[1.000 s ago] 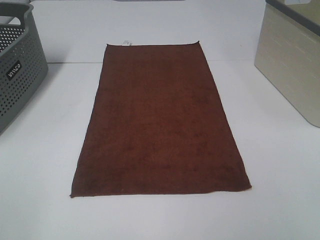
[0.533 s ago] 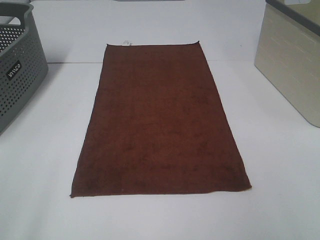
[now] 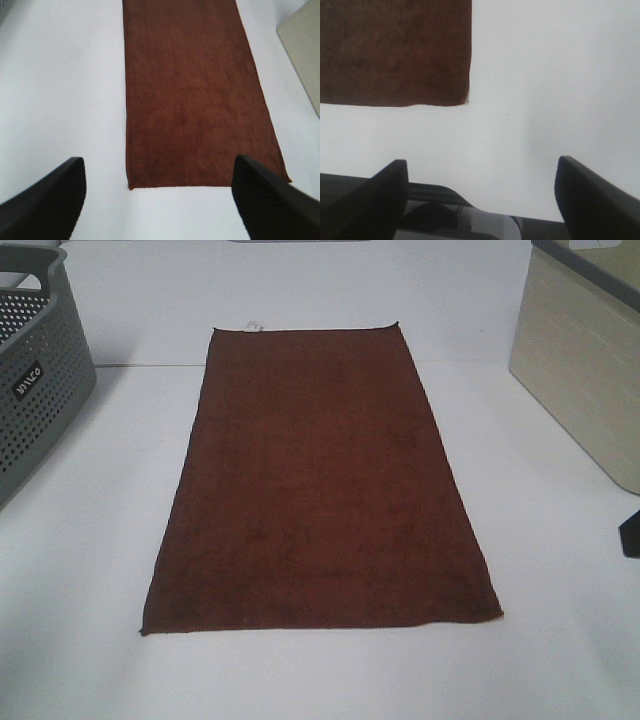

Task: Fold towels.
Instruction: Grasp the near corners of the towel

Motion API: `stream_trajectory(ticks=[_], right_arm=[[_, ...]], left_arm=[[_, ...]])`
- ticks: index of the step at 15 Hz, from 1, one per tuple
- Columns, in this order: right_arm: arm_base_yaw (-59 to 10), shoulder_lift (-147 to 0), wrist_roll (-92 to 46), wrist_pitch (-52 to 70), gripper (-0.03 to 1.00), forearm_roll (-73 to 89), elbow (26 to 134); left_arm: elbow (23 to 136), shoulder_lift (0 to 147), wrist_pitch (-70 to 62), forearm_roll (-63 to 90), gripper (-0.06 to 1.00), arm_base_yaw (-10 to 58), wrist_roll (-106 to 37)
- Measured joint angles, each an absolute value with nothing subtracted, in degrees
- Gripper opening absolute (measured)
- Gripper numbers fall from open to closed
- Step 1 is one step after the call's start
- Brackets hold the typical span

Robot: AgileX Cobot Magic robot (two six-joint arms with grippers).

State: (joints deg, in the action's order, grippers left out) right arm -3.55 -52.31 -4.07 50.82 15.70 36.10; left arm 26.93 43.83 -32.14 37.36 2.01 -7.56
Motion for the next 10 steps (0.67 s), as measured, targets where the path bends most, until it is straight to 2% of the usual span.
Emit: stream_trajectory(ticks=[5,10], right_arm=[[-3.6,-72.4,-15.1,43.0,0.76,27.3,36.1],[-3.6,-86.8,-29.6,36.6,0.76,42.5,36.6]], left_arm=[[27.0,69.6,-31.2,59.2,0.76,2.0,-31.3],[28.1,86.6,-31.1,78.6,0.76,2.0,-52.7]])
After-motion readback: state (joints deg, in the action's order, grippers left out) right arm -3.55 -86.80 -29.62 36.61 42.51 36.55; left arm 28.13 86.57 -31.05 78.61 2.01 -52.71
